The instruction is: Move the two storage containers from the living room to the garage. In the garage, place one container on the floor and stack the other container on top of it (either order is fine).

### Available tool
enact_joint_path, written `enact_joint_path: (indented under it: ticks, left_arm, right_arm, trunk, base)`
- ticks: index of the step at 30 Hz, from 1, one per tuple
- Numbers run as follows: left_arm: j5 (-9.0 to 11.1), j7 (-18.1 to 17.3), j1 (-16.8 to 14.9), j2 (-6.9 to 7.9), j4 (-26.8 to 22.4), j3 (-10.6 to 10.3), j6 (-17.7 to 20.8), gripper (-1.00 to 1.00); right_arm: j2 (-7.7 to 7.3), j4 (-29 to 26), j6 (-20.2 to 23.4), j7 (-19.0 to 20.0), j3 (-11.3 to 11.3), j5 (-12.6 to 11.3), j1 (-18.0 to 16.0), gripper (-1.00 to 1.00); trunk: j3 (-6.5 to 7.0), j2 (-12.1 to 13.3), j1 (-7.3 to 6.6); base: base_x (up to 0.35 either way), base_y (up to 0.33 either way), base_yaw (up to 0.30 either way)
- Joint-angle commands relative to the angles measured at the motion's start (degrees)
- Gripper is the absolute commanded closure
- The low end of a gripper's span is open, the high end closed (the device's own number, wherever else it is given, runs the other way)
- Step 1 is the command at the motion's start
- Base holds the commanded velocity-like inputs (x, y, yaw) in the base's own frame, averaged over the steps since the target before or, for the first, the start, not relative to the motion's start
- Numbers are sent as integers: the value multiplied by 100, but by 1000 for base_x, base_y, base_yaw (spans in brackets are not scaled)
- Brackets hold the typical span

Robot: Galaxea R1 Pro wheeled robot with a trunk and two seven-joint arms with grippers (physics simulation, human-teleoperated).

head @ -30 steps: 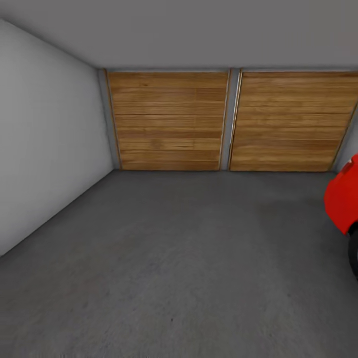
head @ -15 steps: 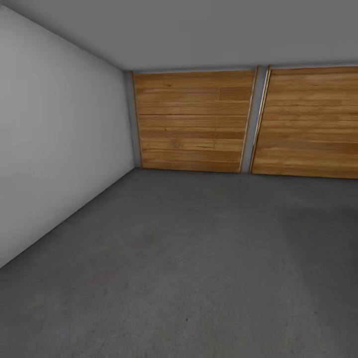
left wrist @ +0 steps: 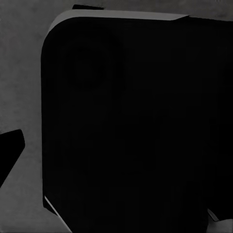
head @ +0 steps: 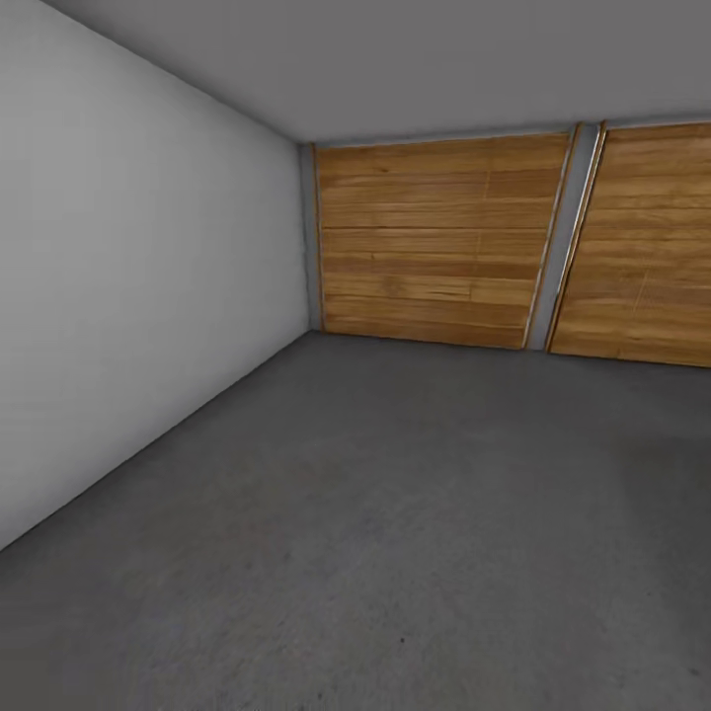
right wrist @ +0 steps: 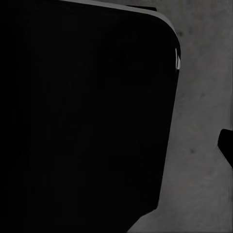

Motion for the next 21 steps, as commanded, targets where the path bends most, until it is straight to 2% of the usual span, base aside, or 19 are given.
enact_joint_path:
  ticks: [1, 21]
  left_arm:
    - [45, -7, -1, -2, -2, 12, -7, -100]
    - [36, -7, -1, -75, -7, 5, -7, -100]
  right_arm:
    - [-1, 0, -12, 1, 23, 18, -1, -100]
    - [-5, 0, -20, -18, 27, 28, -1, -100]
  trunk:
    - [-5, -3, 0]
    - [-5, -3, 0]
  base:
    - [0, 0, 288]
    - [0, 0, 288]
